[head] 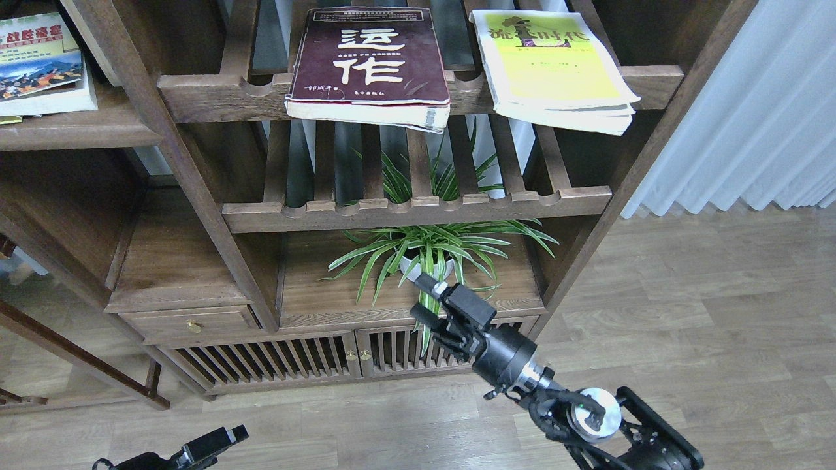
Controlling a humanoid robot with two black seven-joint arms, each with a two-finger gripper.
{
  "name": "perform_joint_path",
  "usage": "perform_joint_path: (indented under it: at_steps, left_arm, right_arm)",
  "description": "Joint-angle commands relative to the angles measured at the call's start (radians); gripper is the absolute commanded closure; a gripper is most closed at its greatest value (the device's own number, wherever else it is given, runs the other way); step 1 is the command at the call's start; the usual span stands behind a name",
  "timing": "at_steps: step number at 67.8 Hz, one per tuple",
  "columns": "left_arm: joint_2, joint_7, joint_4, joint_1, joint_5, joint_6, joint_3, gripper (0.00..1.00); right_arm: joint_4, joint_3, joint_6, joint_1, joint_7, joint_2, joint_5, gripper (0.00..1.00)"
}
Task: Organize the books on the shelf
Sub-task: 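Reach the right gripper up to the yellow book on the top shelf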
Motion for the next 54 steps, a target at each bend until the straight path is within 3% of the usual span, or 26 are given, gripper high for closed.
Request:
perform_joint_path:
  at_steps: [1,25,54]
  left_arm:
    - [-0.006,0.004,0.006,0.000,0.000,0.000,0.002,0.00]
    - [-0.012,0.006,0.046,0.017,0.000,0.000,0.007,0.00]
    - [-0.012,0.001,0.063,0.017,-0.006,0.000,0.006,0.00]
  right_arm:
    - [0.099,0.051,-0.048,-0.003,0.000,-0.019,0.001,0.01]
    - [0.249,0.197,-0.154,0.004,0.000,-0.048,0.004,0.02]
    - [0.248,0.346,-0.322,0.130,0.000,-0.052,0.004,0.04]
